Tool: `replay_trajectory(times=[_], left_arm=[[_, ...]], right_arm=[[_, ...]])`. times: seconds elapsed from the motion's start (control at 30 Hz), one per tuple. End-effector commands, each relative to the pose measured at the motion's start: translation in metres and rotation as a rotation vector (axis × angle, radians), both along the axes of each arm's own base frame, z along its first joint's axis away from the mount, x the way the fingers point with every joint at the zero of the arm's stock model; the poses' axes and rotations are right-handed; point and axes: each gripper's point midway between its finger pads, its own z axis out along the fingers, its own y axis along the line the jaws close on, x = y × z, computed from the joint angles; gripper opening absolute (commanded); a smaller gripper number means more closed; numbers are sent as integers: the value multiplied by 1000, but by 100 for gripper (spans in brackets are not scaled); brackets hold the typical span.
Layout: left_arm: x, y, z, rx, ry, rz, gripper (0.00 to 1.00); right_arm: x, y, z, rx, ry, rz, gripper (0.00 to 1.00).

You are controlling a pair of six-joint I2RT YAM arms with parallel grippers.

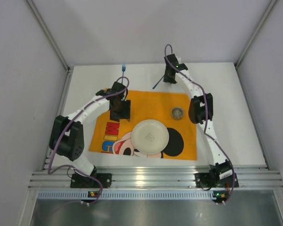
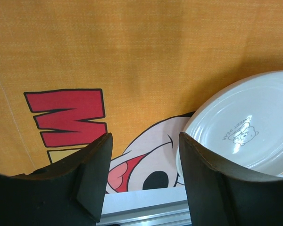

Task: Set the dinner table for one person

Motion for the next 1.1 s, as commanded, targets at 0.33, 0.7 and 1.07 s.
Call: replay_trajectory(times=[0.33,0.7,1.07], left_arm=[[95,-7,59,-74,-261,4,74],[302,-100,71,-556,-502,40,74],[386,-140,47,-894,-752,234,90]], right_arm=[[22,28,111,473,-249,-21,100],[-73,-73,197,549,-260,-112,100],[-246,-139,205,459,-260,-199,100]])
